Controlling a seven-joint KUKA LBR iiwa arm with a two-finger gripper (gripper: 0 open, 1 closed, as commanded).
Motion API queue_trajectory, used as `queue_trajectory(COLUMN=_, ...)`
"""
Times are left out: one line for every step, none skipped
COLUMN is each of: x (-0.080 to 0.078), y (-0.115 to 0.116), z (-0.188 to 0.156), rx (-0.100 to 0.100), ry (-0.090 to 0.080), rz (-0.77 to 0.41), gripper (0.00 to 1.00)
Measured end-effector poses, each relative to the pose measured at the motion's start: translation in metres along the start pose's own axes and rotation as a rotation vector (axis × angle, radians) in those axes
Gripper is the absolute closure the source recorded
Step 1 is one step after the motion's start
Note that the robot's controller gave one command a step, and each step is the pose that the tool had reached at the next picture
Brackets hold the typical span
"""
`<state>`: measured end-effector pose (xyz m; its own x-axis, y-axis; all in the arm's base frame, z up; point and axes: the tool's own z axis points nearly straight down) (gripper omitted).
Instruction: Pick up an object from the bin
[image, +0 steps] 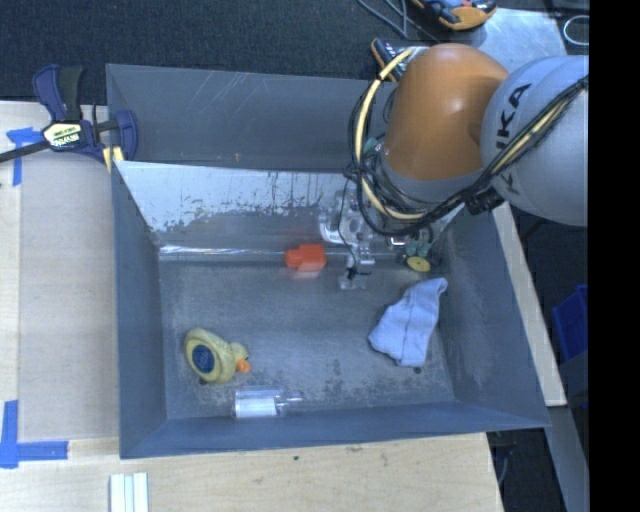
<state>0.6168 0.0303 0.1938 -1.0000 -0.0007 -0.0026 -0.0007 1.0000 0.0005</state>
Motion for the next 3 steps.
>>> queue_trajectory(x=0.0, y=-0.006, z=0.082, rx=0.0, ry=0.003, rz=0.169, gripper=0.0)
queue_trajectory(x=0.009, y=0.028, z=0.119, rx=-0.003, ry=-0.015, rz=0.083, gripper=1.0)
queue_trajectory(x=0.009, y=0.028, z=0.119, rx=-0.003, ry=-0.015, rz=0.083, gripper=1.0)
